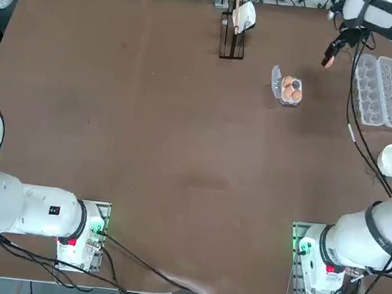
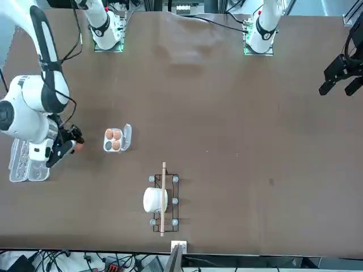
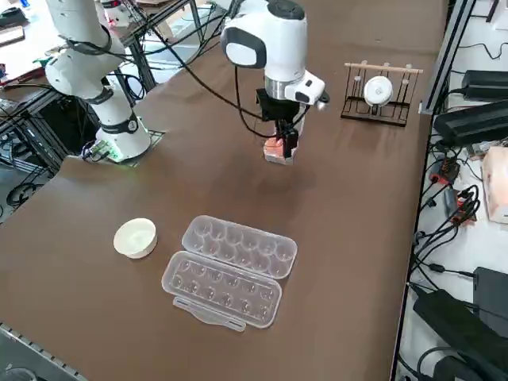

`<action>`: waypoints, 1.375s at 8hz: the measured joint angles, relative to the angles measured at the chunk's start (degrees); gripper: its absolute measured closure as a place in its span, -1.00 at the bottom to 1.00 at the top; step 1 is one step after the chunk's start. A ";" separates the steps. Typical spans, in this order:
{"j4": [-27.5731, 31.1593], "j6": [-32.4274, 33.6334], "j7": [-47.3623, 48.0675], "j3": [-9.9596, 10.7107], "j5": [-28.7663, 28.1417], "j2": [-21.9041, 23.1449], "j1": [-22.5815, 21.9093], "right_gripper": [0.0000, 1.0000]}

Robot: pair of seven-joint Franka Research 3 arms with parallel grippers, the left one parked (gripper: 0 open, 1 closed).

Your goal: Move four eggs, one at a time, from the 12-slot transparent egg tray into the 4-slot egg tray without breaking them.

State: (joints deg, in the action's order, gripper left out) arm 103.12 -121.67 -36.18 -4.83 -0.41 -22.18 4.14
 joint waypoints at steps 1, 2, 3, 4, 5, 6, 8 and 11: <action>0.08 -0.74 2.47 0.01 0.00 -0.50 -0.95 -0.15; 0.13 -1.24 4.52 0.00 0.00 -1.03 -1.97 -0.15; 0.21 -1.78 6.35 -0.01 0.00 -1.47 -3.07 -0.15; 0.32 -2.26 8.17 -0.01 0.00 -1.80 -4.05 -0.15; 0.39 -2.44 9.60 -0.01 0.00 -2.14 -4.81 -0.15; 0.48 -2.49 10.28 -0.01 -0.02 -2.58 -5.20 -0.15; 0.53 -2.57 10.65 0.00 -0.94 -3.51 -5.37 -0.15; 0.54 -2.64 11.56 0.00 -1.92 -4.19 -6.36 -0.15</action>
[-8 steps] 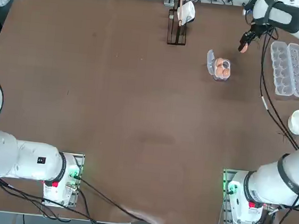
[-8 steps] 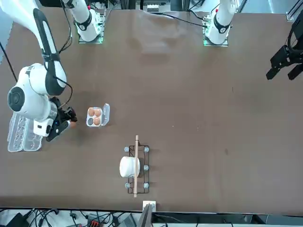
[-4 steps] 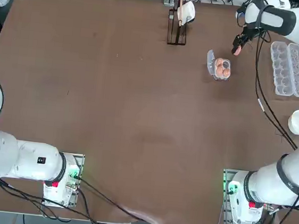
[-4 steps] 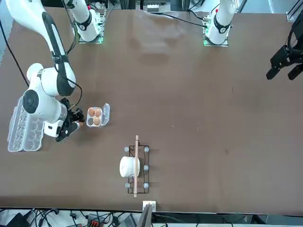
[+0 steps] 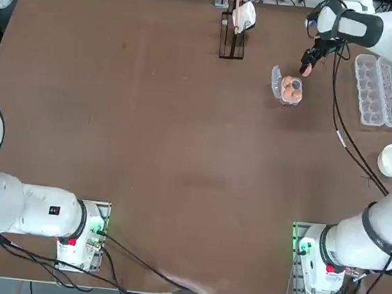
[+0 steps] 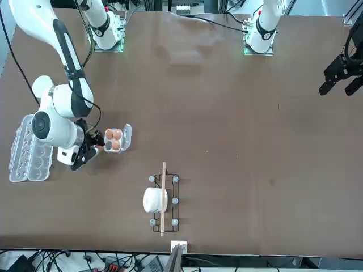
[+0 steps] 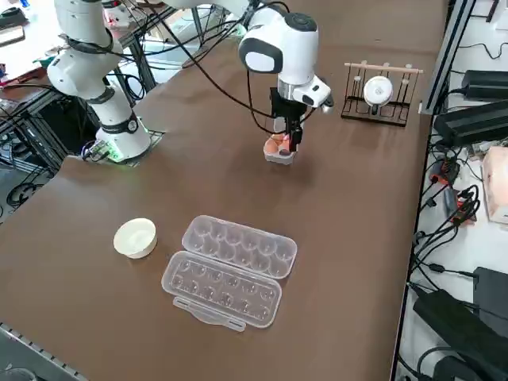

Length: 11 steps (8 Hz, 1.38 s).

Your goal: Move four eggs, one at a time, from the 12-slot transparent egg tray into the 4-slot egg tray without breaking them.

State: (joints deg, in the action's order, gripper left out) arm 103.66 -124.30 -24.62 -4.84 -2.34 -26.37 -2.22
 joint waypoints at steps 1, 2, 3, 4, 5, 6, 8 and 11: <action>0.04 0.00 0.78 0.00 -0.02 -0.14 -0.64 -0.15; 0.20 0.00 1.39 -0.01 -0.02 -0.26 -1.14 -0.15; 0.58 0.00 1.61 -0.01 -0.02 -0.32 -1.36 -0.15; 1.09 0.00 2.04 0.02 -0.03 -0.37 -1.37 -0.15; 1.66 0.00 2.43 0.09 -0.04 -0.42 -1.37 -0.15; 2.11 0.00 2.64 0.11 -0.04 -0.44 -1.37 -0.15; 2.65 0.01 2.95 0.12 -0.11 -0.45 -1.37 -0.15; 2.90 0.01 3.13 0.14 -0.19 -0.45 -1.37 -0.15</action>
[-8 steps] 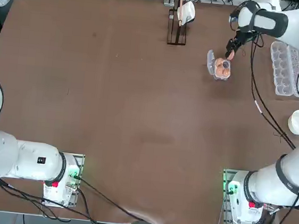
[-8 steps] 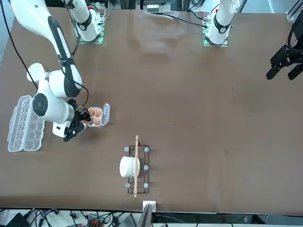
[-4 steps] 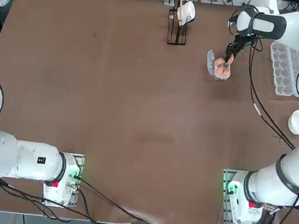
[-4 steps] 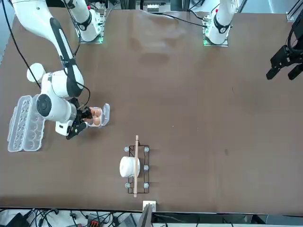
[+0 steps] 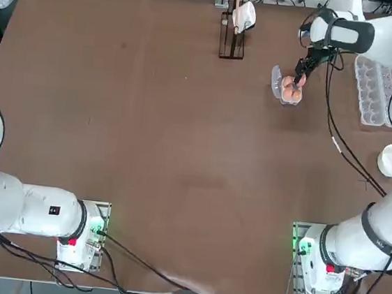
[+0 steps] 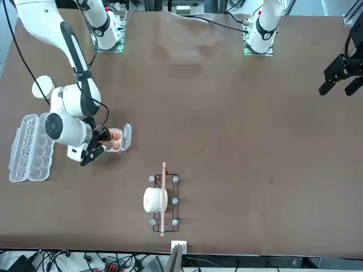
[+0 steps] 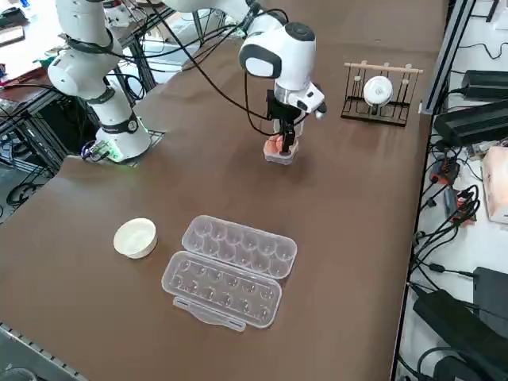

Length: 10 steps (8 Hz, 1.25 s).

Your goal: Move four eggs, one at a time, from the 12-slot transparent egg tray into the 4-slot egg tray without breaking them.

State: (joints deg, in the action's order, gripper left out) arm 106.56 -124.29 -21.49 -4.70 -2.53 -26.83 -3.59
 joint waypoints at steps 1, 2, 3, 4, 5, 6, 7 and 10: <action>0.01 0.00 0.03 0.00 0.00 0.00 0.00 -0.15; 0.01 0.00 0.18 0.00 -0.04 -0.02 -0.01 -0.17; 0.01 0.00 0.81 0.00 -0.11 -0.04 -0.01 -0.22; 0.01 0.00 1.28 0.00 -0.15 -0.04 -0.04 -0.50; 0.01 0.00 1.38 0.00 -0.21 -0.04 -0.16 -0.89; 0.01 0.00 1.42 0.00 -0.24 -0.04 -0.28 -1.00; 0.01 0.00 1.44 0.00 -0.25 -0.03 -0.34 -1.00; -0.47 -0.13 1.44 0.44 -0.26 0.94 -0.31 -1.00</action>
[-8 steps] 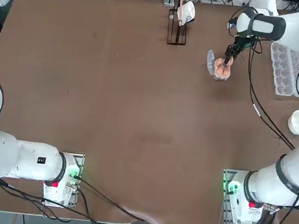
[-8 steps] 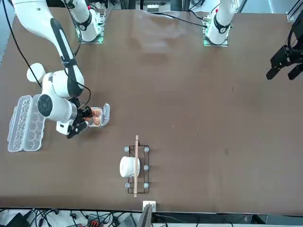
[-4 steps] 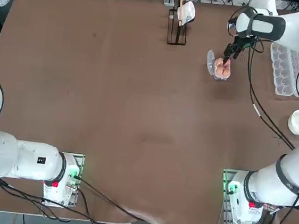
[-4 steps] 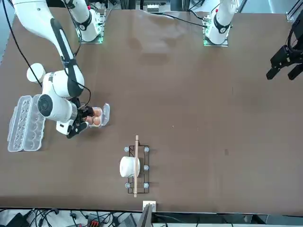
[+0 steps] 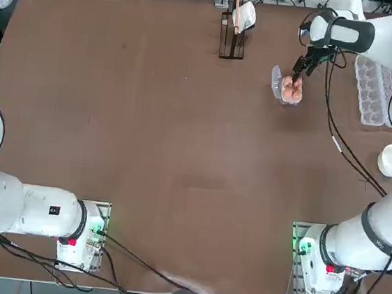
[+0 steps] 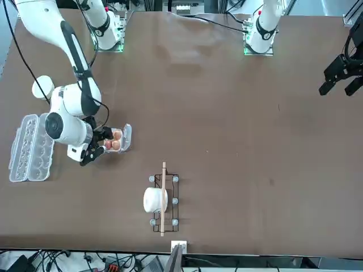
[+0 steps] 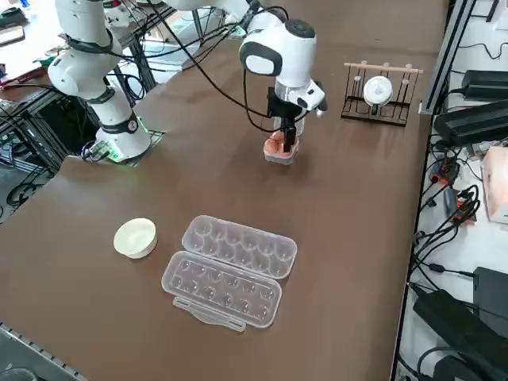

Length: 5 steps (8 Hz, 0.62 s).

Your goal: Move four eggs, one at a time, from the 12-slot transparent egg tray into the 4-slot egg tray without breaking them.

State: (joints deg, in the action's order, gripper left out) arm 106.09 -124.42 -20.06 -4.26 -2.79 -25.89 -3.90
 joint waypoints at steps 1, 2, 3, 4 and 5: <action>-0.32 -0.01 -0.01 0.52 0.00 1.09 0.11 -1.00; -0.43 0.00 -0.01 1.12 0.00 2.42 0.51 -1.00; -0.47 0.03 -0.01 1.41 0.00 3.66 1.27 -1.00; -0.49 0.04 0.04 1.52 0.00 4.86 2.20 -1.00; -0.50 0.07 0.04 1.56 0.00 6.08 3.32 -1.00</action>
State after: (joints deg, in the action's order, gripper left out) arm 105.59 -124.36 -20.02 -2.69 -2.79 -19.81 -0.58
